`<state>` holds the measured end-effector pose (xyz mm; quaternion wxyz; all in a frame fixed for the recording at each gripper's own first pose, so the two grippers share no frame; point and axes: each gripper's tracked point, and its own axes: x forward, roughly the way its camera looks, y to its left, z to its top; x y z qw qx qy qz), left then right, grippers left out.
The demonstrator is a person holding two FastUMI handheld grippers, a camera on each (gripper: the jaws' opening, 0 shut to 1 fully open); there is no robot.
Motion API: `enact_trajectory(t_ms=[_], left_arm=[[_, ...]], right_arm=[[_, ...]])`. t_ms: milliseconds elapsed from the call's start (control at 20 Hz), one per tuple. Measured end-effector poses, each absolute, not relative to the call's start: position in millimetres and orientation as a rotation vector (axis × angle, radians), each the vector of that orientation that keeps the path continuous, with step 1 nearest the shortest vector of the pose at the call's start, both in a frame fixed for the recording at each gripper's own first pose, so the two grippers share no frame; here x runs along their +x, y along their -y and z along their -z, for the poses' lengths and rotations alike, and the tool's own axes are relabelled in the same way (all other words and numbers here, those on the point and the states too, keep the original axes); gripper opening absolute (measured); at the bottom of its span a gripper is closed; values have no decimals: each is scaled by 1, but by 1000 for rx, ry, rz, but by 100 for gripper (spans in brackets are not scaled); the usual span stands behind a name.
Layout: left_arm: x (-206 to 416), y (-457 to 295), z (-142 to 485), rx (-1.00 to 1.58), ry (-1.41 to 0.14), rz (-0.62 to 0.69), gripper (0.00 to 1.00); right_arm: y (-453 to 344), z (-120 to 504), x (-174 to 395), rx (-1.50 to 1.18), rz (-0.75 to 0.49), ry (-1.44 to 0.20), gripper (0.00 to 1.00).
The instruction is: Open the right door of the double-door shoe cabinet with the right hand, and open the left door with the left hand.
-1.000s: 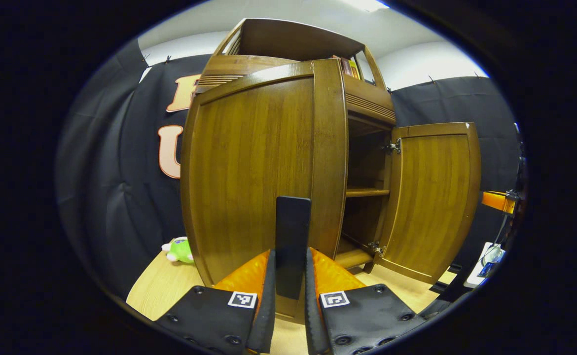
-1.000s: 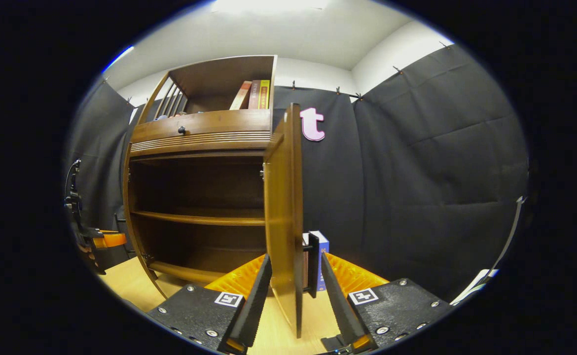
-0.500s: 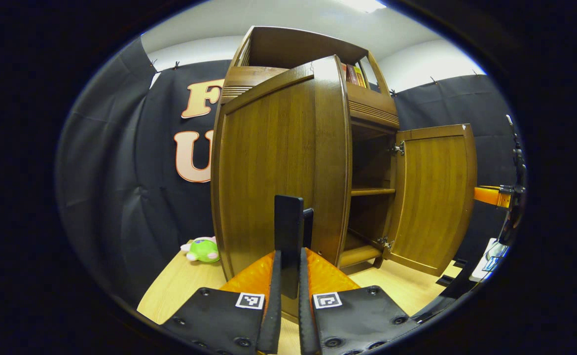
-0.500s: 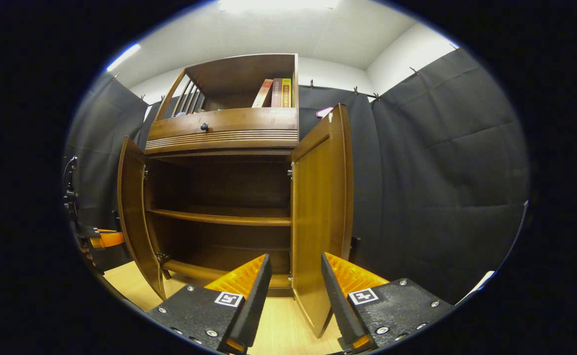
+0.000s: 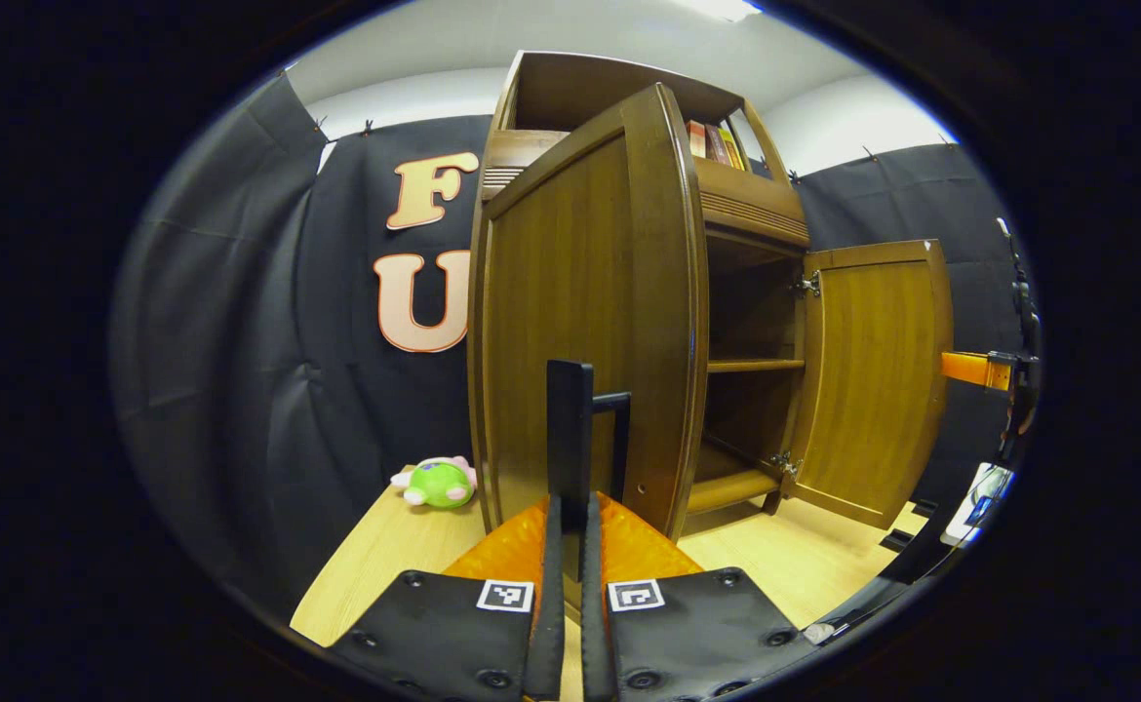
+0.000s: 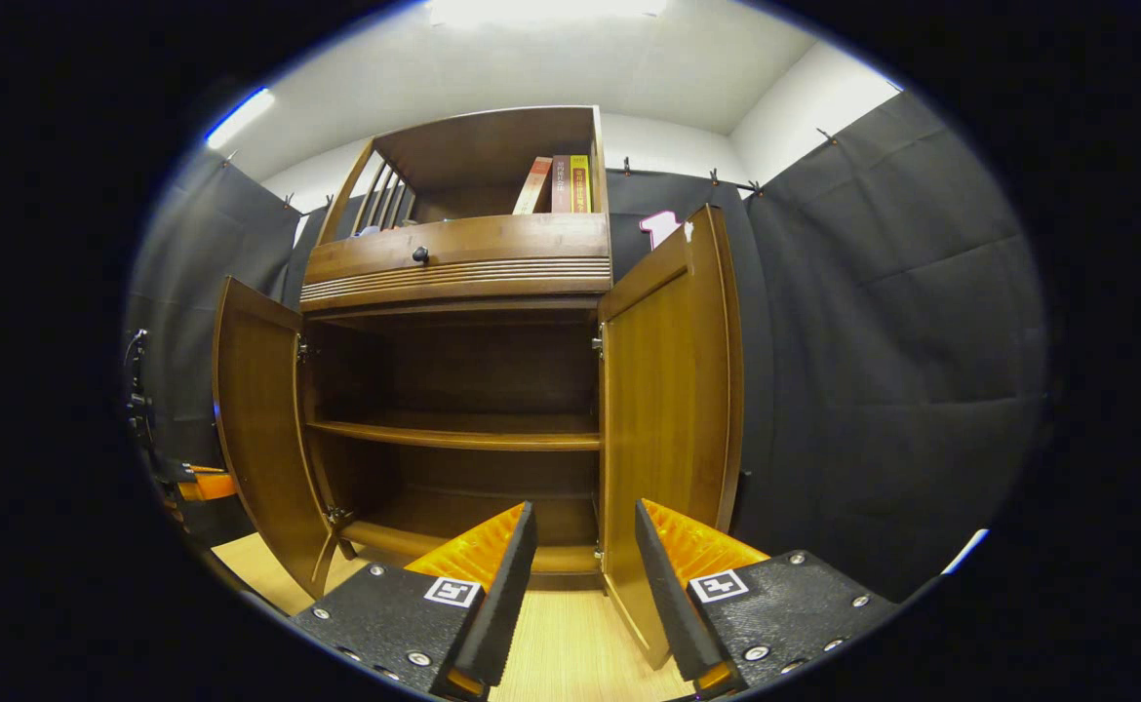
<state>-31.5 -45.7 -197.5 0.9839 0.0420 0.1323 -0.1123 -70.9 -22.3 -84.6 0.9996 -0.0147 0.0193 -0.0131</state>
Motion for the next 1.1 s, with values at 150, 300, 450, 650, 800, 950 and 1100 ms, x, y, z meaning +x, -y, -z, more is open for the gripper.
enact_trajectory(t_ms=[150,300,450,650,800,950,1100], left_arm=[[-34,30,194,94,-257,202,14],[-35,16,193,104,-248,180,13],[-35,4,185,120,-226,151,13],[-33,-20,180,131,-220,122,13],[-31,-34,179,112,-206,113,13],[-29,-48,177,103,-199,104,13],[-28,-57,176,104,-196,104,13]], right_arm=[[17,86,-69,-27,13,-41,63],[7,88,-65,-22,-2,-48,63],[0,91,-61,-25,-12,-54,64],[-8,96,-57,-25,-21,-61,64],[-16,99,-54,-21,-28,-66,75],[-29,102,-49,-18,-45,-72,64],[-43,104,-44,-26,-61,-76,64]])
